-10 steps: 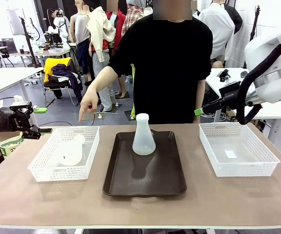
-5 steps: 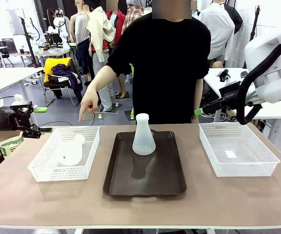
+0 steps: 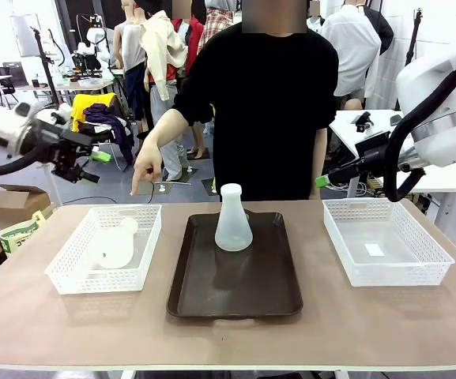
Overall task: Prepare the laboratory tools.
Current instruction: Pick up the Big flask that the person points to.
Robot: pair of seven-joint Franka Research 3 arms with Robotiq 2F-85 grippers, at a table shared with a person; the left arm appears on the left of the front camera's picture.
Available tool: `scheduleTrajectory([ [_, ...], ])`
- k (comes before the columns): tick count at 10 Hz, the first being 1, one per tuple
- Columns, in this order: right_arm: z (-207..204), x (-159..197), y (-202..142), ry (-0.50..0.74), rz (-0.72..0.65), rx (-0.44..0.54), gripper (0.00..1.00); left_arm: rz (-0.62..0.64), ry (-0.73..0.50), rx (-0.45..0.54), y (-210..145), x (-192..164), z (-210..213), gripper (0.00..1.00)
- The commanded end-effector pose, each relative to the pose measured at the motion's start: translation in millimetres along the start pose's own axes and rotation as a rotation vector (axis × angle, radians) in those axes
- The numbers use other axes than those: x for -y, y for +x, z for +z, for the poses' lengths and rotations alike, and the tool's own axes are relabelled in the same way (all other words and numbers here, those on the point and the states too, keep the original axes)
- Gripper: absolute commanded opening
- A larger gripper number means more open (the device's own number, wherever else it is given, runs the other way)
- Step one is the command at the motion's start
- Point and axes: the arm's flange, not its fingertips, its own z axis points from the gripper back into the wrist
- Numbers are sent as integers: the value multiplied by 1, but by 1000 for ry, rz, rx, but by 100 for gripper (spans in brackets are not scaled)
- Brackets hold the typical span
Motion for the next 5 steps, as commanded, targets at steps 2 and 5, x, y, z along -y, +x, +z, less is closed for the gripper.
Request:
scheduleTrajectory([
  [2,1,0,0,-1,1,-1,100,-22,393,-201,27,36,-33,100],
  [5,1,0,0,-1,1,-1,100,-43,612,-336,24,52,-75,100],
])
